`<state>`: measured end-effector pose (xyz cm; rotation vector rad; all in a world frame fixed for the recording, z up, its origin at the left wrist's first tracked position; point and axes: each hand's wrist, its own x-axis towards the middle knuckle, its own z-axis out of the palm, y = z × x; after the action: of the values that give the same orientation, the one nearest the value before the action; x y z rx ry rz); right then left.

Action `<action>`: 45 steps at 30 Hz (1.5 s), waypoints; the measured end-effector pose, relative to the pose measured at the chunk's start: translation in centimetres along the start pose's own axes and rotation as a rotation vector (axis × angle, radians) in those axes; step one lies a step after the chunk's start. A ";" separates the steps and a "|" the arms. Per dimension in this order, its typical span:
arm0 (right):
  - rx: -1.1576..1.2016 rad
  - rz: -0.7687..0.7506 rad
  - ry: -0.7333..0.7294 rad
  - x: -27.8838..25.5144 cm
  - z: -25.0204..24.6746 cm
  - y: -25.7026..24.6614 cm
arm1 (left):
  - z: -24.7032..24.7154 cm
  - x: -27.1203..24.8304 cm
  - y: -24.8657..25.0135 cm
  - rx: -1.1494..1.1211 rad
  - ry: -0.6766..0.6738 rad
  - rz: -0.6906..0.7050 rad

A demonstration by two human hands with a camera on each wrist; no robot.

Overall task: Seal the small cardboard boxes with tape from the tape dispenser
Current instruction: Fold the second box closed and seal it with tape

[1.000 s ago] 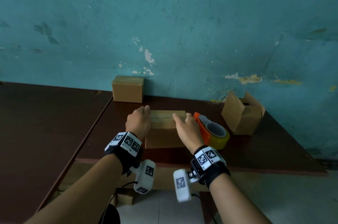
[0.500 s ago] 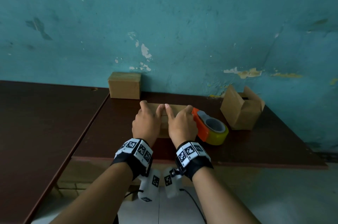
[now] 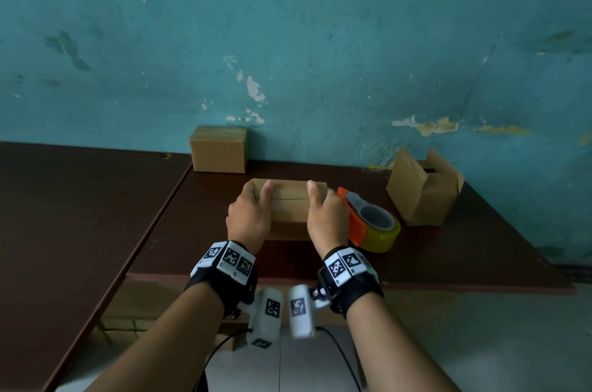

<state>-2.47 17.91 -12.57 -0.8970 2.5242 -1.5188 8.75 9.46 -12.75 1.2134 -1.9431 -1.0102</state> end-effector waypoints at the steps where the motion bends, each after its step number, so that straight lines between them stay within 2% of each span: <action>1: 0.034 0.000 0.002 0.2 0.1 0.3 | 0.0 0.1 -0.1 -0.018 0.001 0.001; 6: 0.111 0.000 0.003 0.5 0.3 0.9 | 0.0 -0.2 0.0 -0.087 0.023 -0.007; 15: 0.012 -0.013 -0.049 -1.0 -0.5 0.4 | -0.2 -1.3 0.1 -0.015 -0.032 -0.007; 23: 0.051 0.028 -0.102 -1.3 -0.8 0.8 | -0.5 -1.6 -0.3 -0.038 -0.041 0.036; 31: 0.105 -0.048 -0.194 -0.8 -1.7 1.8 | -0.9 -1.2 -1.4 -0.096 -0.090 0.054; 34: 0.174 -0.036 -0.185 -0.7 -1.7 2.1 | -0.9 -1.3 -1.6 -0.156 -0.083 0.042; 40: 0.353 0.119 -0.159 -0.9 -1.8 1.6 | -0.9 -1.5 -1.4 -0.257 -0.070 -0.008; 43: 0.311 0.125 -0.108 -1.0 -1.7 1.0 | -0.8 -1.5 -1.1 -0.260 -0.063 -0.022; 45: 0.197 0.098 -0.057 -1.0 -1.5 0.7 | -0.8 -1.5 -0.8 -0.223 -0.047 -0.037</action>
<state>-2.45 19.81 -12.61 -0.7660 2.2931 -1.6503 10.32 10.39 -13.21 1.1116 -1.7935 -1.2480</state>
